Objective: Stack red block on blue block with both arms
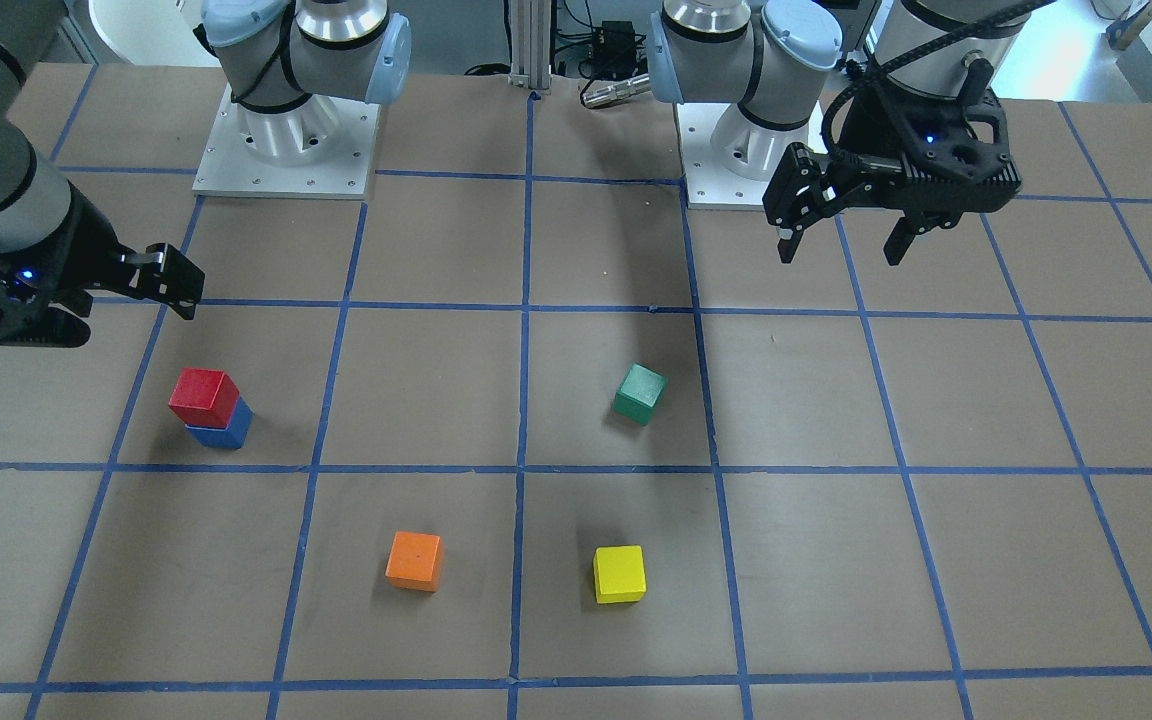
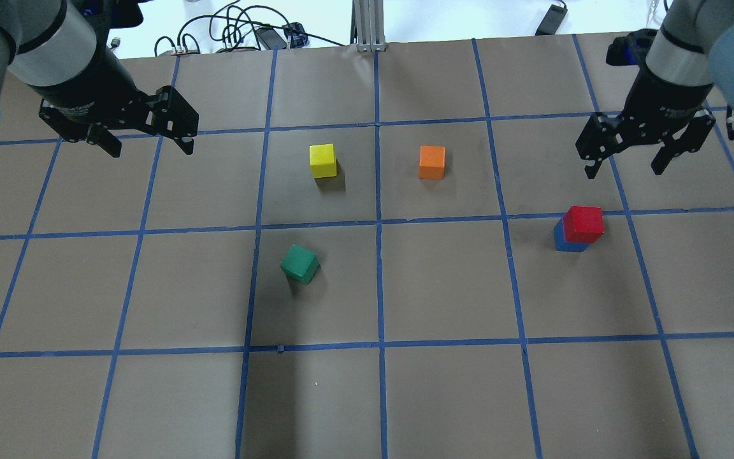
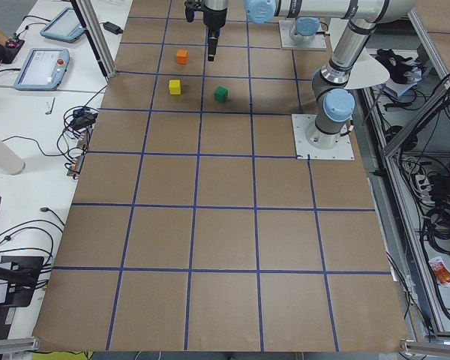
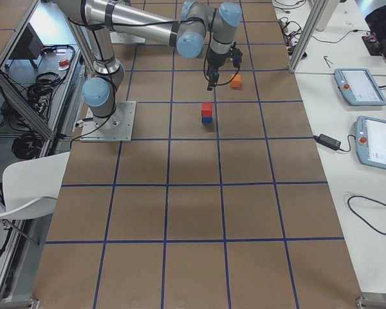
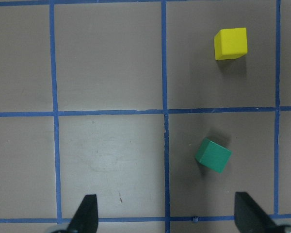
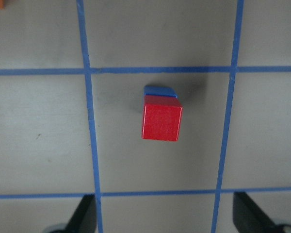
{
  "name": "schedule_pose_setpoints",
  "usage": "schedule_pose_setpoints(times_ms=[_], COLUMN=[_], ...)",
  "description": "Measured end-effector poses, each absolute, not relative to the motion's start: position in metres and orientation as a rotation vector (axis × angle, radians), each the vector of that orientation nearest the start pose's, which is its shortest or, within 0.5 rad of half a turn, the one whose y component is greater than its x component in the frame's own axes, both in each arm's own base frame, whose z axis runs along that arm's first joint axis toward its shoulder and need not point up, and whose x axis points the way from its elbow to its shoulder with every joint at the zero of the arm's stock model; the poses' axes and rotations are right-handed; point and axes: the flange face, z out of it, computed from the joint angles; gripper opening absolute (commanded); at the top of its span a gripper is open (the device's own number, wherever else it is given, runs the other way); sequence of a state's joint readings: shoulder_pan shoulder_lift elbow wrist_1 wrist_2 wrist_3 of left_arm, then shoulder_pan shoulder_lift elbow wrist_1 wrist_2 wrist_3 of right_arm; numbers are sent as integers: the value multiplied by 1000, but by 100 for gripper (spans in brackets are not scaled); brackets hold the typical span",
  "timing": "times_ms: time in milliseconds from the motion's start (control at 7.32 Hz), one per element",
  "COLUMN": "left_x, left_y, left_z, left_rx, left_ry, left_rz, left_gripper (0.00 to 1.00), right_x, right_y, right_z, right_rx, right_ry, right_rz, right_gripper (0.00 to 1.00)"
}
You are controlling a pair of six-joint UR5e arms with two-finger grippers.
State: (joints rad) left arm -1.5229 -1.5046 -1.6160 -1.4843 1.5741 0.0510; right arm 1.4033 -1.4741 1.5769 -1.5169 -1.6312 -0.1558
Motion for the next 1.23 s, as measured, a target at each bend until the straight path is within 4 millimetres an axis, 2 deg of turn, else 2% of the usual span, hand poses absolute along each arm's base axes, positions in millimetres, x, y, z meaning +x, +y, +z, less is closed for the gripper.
schedule_pose_setpoints(times_ms=[137, 273, 410, 547, 820, 1230], left_x=[-110, -110, -110, -110, -109, -109], left_y=[-479, -479, -479, -479, -480, -487], left_z=[507, 507, 507, 507, 508, 516], left_rx=[4, 4, 4, 4, 3, -61], left_ry=[3128, 3127, 3127, 3127, 3127, 3128], left_rz=[-168, -169, -170, -170, -171, -174], left_gripper=[100, 100, 100, 100, 100, 100], right_x=[65, 95, 122, 141, 156, 149], right_y=[-527, -523, -517, -513, -507, -508], right_z=[462, 482, 490, 491, 490, 487], right_rx=[29, 26, 24, 15, -15, -64], right_ry=[3177, 3186, 3191, 3194, 3194, 3184], right_rz=[260, 255, 249, 246, 251, 266], right_gripper=[100, 100, 100, 100, 100, 100])
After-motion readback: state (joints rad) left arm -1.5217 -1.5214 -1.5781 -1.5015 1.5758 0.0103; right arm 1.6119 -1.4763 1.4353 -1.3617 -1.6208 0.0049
